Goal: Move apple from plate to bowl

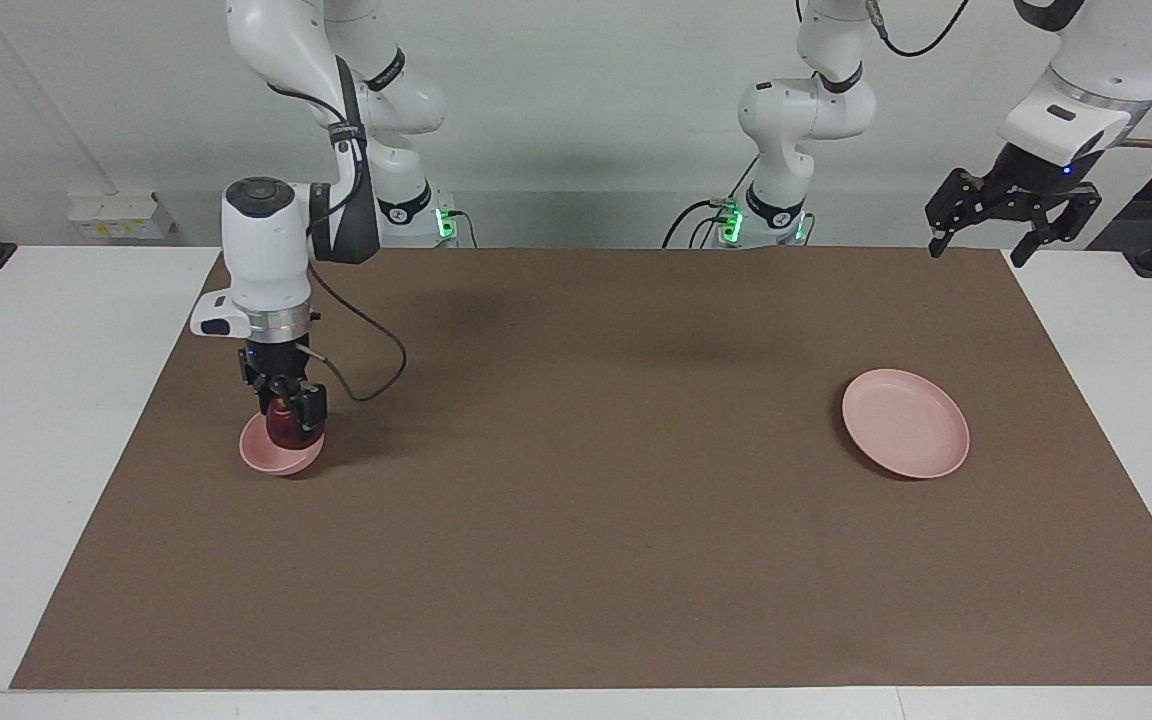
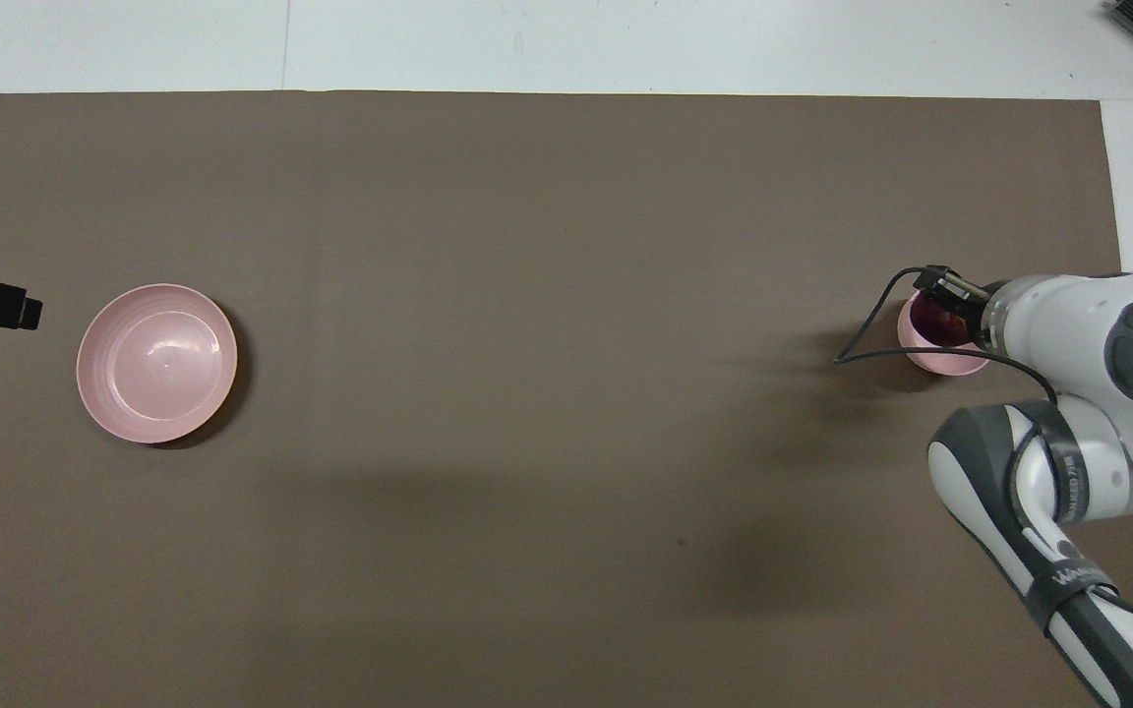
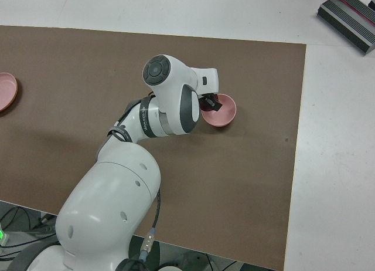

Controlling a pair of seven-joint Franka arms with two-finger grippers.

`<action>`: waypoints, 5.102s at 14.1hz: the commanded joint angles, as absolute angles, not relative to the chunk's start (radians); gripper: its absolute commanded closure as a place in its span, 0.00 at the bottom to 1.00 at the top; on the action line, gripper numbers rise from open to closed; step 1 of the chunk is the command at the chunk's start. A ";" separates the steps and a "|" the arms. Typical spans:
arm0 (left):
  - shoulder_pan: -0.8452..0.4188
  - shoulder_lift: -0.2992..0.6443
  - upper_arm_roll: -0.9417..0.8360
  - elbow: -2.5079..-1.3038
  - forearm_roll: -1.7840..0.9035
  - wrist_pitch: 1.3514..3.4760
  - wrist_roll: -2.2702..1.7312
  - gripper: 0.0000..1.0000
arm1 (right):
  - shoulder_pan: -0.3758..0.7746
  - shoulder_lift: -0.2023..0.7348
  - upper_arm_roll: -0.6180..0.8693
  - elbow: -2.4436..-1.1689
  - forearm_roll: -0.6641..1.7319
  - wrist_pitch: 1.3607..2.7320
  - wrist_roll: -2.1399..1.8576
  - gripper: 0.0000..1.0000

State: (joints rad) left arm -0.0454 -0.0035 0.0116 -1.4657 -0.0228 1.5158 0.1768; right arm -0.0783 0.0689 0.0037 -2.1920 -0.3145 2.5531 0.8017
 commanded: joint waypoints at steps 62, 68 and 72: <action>-0.046 -0.011 0.009 -1.448 -0.029 1.490 0.178 0.00 | 0.034 -0.058 -0.024 -1.635 -0.009 1.463 0.049 0.00; -0.049 -0.011 0.008 -1.448 -0.026 1.485 0.176 0.00 | 0.035 -0.049 -0.021 -1.620 -0.011 1.465 0.054 0.00; -0.052 -0.011 0.006 -1.448 -0.026 1.486 0.176 0.00 | 0.035 -0.044 -0.023 -1.605 -0.011 1.470 0.055 0.00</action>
